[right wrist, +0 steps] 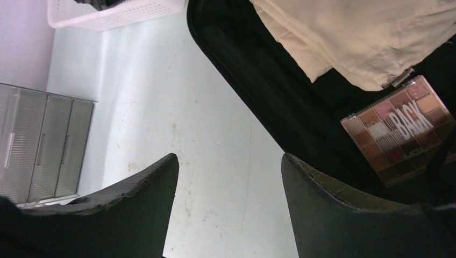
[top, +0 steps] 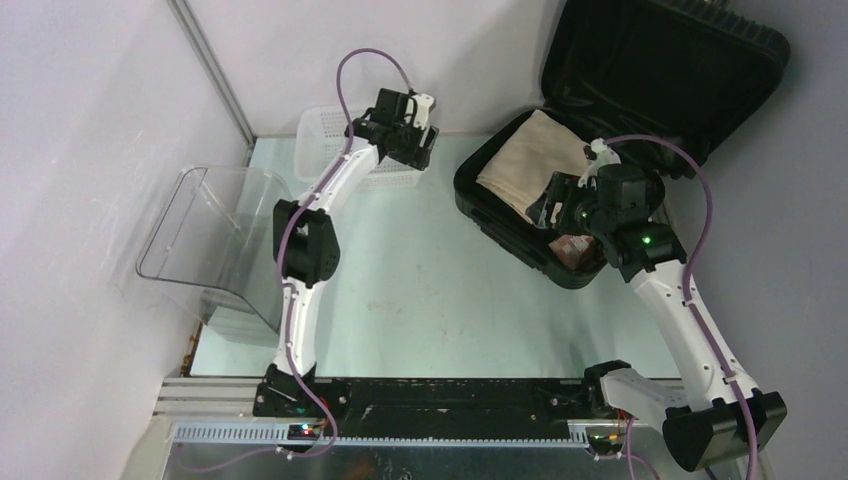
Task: Open, take out, and arrange the luggage
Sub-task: Move the bin to the center of the board.
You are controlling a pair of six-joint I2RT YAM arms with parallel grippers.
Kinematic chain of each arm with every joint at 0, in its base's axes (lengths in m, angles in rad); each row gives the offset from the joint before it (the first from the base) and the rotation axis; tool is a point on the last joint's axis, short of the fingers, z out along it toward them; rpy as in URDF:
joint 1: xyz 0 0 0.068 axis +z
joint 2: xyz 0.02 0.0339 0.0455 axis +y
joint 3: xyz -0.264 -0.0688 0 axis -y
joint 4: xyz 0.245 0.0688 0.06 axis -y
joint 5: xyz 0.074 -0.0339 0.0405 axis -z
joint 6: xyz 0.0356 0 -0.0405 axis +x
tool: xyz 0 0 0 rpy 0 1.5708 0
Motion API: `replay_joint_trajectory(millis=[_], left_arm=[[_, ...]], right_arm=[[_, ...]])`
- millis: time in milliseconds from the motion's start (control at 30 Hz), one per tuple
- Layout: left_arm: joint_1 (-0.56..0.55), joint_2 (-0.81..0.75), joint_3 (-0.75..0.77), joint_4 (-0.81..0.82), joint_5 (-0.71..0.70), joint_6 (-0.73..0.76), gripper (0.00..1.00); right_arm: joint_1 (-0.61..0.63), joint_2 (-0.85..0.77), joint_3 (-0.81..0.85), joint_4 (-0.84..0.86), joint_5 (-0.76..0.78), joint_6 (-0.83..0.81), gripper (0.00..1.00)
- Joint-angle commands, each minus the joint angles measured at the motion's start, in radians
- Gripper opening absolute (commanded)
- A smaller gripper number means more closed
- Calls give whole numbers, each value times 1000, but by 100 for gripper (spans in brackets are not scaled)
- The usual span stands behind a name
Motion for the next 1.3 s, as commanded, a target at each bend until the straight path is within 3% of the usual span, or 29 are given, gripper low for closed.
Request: replay_joint_trajectory(millis=[0,333,400,500,567,700,833,1033,1267], left_arm=[[4,46,34,79,57,48,75],[4,53,-23,114,111,135,57],[4,22,-65,104,119,161,50],[3,-22,-156,106,128,198,27],[-1,-60,-210,99,122,217,18],[-16,-147,-325,98,103,248,7],[-45,-275,-452,126,96,267,1],[-107,-439,-669,236,208,356,0],[-170,-532,-720,224,210,363,0]], right_arm=[[-3,8,1,85,-41,-11,72],[-7,0,1,119,-49,12,70],[-7,-5,1,121,-50,21,70],[-8,-15,2,126,-53,37,69],[-8,-26,2,130,-57,46,69],[-7,-47,1,121,-42,53,68],[-9,-76,2,90,-16,52,68],[-9,-126,2,52,11,57,68],[-10,-179,1,27,47,53,68]])
